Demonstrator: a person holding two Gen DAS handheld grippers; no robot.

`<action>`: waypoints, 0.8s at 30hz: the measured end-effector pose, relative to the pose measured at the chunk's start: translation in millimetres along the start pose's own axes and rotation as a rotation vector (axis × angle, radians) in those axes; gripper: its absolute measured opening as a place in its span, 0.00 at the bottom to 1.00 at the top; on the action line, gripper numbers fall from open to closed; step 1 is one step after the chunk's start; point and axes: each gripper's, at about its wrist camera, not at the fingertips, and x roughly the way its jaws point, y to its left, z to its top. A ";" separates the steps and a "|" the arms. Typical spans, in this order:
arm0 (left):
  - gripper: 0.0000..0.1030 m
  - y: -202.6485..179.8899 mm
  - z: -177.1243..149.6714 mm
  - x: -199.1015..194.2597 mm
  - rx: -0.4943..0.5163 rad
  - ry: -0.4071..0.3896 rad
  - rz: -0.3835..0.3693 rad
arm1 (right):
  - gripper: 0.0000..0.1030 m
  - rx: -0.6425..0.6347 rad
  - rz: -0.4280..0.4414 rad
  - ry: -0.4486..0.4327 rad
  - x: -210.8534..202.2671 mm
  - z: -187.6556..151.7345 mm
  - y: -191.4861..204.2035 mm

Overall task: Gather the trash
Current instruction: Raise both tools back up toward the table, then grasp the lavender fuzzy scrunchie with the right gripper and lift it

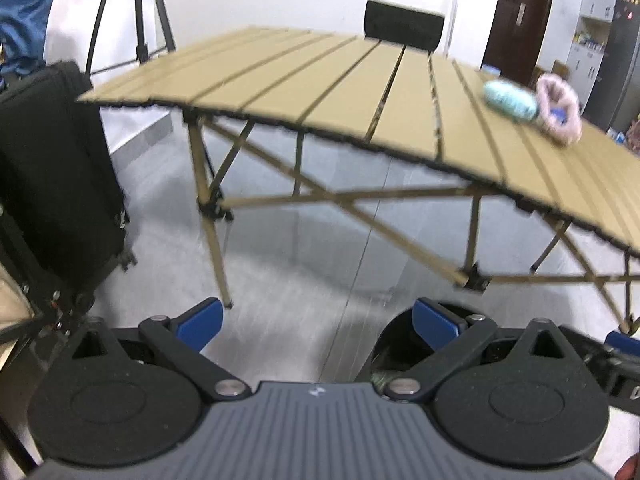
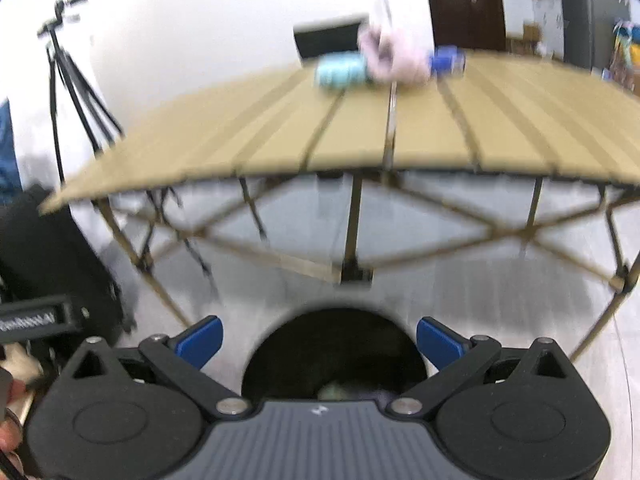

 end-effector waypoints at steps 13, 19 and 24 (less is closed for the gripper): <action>1.00 -61.2 50.5 -6.8 0.001 -0.100 -0.086 | 1.00 -0.027 0.019 -0.294 -13.6 76.5 -27.8; 1.00 -85.9 80.4 0.5 0.010 -0.168 -0.083 | 1.00 0.001 0.032 -0.375 -1.5 111.3 -44.9; 1.00 -100.7 98.4 18.9 0.012 -0.174 -0.065 | 1.00 -0.001 -0.030 -0.421 16.0 143.7 -56.1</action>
